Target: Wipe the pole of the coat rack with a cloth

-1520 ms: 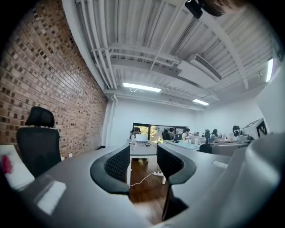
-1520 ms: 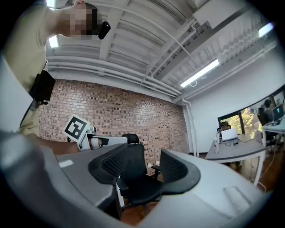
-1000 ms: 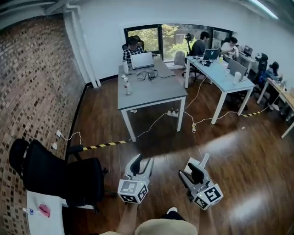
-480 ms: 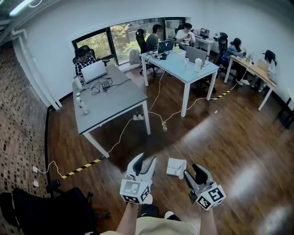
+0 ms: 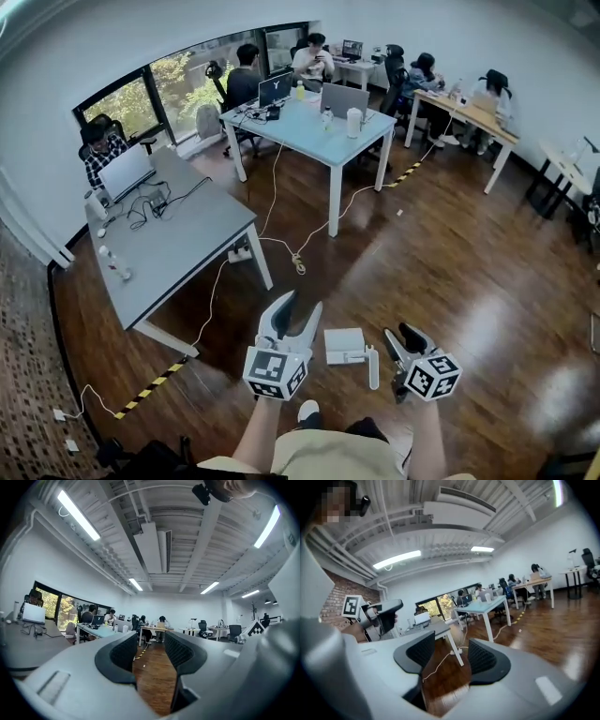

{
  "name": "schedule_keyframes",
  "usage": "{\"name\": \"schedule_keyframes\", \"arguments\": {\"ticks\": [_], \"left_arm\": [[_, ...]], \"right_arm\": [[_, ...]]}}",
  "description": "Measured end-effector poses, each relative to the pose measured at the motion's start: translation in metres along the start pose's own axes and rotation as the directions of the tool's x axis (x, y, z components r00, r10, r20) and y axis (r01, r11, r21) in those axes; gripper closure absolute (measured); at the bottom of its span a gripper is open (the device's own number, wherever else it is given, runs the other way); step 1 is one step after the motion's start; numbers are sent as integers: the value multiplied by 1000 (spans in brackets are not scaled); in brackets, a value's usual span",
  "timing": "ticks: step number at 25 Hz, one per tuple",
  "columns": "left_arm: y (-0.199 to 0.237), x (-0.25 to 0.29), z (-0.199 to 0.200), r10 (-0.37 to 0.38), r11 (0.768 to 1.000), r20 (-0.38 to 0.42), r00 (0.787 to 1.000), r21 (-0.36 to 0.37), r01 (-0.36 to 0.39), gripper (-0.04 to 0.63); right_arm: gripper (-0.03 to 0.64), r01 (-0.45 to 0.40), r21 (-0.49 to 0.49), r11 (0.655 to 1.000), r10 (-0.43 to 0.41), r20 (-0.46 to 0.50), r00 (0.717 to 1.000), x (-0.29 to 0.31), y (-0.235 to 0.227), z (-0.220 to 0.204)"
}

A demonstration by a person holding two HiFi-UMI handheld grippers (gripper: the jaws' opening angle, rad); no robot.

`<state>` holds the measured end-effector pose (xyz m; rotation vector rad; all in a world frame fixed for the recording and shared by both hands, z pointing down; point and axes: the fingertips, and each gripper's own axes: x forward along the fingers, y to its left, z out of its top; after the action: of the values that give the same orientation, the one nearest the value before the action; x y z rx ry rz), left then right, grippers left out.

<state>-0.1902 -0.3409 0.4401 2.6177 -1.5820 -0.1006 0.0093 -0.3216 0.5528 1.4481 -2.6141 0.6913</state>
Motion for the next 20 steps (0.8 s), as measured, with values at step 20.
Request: {"name": "schedule_keyframes", "arguments": {"ticks": [20], "left_arm": [[42, 10, -22, 96, 994, -74, 993, -41, -100, 433]], "right_arm": [[411, 203, 378, 903, 122, -680, 723, 69, -68, -294]]}}
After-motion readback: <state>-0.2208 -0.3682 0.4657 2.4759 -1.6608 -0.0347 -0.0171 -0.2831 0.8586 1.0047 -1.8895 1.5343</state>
